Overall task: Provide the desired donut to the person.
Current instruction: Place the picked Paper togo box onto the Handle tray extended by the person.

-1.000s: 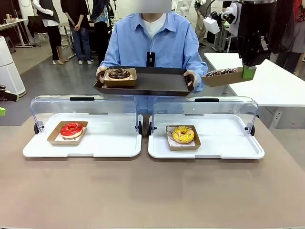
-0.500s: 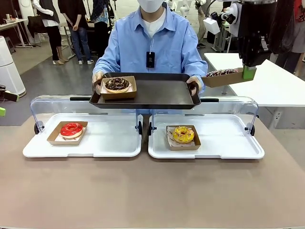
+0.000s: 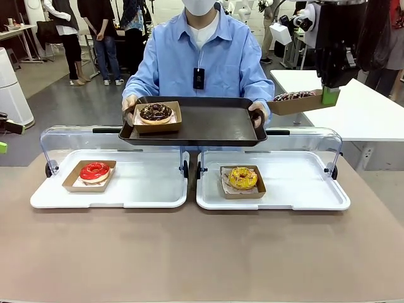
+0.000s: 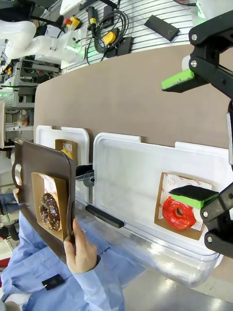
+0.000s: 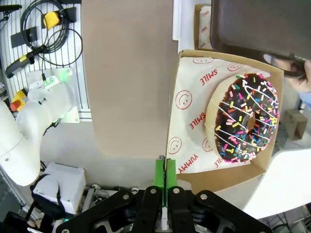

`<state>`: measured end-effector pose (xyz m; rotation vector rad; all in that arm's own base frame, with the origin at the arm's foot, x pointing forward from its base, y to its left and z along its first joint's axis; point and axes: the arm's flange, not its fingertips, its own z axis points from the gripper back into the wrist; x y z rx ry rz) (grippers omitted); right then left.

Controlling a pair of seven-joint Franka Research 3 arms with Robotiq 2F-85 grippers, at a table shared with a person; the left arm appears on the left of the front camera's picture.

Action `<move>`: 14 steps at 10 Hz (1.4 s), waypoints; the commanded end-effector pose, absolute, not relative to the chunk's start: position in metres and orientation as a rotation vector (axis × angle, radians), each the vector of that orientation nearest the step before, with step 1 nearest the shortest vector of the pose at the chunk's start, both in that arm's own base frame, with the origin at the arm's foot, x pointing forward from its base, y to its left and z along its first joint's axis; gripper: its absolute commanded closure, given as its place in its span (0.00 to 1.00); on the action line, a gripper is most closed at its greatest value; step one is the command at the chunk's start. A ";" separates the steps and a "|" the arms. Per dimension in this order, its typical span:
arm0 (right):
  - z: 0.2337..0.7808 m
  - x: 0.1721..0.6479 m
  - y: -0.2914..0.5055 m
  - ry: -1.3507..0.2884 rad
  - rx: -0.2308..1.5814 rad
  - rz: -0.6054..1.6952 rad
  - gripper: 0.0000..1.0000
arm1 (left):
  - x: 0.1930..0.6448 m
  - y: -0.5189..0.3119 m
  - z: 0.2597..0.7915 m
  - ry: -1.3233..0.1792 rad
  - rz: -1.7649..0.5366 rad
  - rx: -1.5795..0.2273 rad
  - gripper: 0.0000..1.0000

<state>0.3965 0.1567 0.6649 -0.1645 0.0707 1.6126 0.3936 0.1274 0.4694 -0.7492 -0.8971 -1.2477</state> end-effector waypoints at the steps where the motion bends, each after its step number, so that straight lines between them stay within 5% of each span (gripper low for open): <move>1: 0.661 0.392 0.154 0.076 -0.166 1.608 1.00 | 0.393 0.129 0.470 -0.902 -1.250 -0.751 0.00; 6: 0.688 0.398 0.174 -0.014 -0.228 1.556 0.98 | 0.393 0.129 0.470 -0.902 -1.250 -0.751 0.00; 14: 0.670 0.497 0.249 -0.118 -0.112 1.533 0.98 | 0.393 0.129 0.470 -0.902 -1.250 -0.751 0.00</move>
